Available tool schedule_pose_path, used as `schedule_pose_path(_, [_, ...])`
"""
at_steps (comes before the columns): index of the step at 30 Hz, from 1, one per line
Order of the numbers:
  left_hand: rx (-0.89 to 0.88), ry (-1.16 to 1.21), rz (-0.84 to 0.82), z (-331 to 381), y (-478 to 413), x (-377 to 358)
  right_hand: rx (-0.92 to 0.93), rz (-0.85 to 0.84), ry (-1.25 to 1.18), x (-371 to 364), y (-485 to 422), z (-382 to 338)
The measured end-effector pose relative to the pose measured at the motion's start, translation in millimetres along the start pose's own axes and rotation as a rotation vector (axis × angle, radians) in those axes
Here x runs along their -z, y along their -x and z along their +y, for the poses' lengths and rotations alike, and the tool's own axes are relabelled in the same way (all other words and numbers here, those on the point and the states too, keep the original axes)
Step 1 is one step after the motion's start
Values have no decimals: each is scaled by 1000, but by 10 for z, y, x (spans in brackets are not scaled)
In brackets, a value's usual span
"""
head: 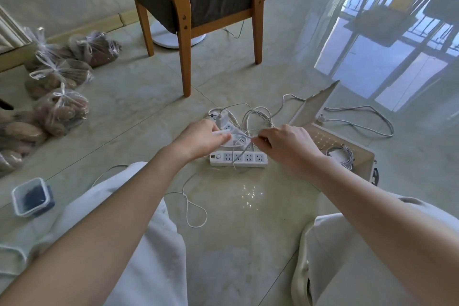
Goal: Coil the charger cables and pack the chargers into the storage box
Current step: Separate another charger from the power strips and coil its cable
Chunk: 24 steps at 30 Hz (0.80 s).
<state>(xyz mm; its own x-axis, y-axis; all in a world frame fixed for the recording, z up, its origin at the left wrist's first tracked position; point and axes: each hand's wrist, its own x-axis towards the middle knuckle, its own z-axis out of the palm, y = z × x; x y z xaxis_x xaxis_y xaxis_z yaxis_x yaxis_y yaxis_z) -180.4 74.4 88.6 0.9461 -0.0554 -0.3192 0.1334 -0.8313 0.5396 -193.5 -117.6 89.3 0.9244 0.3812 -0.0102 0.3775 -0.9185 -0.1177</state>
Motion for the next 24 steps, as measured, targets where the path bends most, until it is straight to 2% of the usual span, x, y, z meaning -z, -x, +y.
schedule_pose_path(5, [-12, -82, 210, 63, -12, -87, 133, 100, -152, 28, 124, -242])
schedule_pose_path(7, [0, -1, 265, 77, -67, -114, 202, 68, -240, 16, 197, -322])
schedule_pose_path(8, [28, 128, 269, 84, -100, -116, 228, 29, -264, -3, 227, -359])
schedule_pose_path(11, [131, 656, 157, 130, -157, -91, 270, -77, -269, -92, 277, -432])
schedule_pose_path(16, [200, 1046, -49, 175, -130, -44, 232, -139, -274, -137, 225, -352])
schedule_pose_path(21, [242, 1224, -195, 231, -69, -13, 154, -146, -227, -200, 169, -263])
schedule_pose_path(24, [217, 1130, -245, 203, -80, -2, 123, -132, -193, -219, 113, -200])
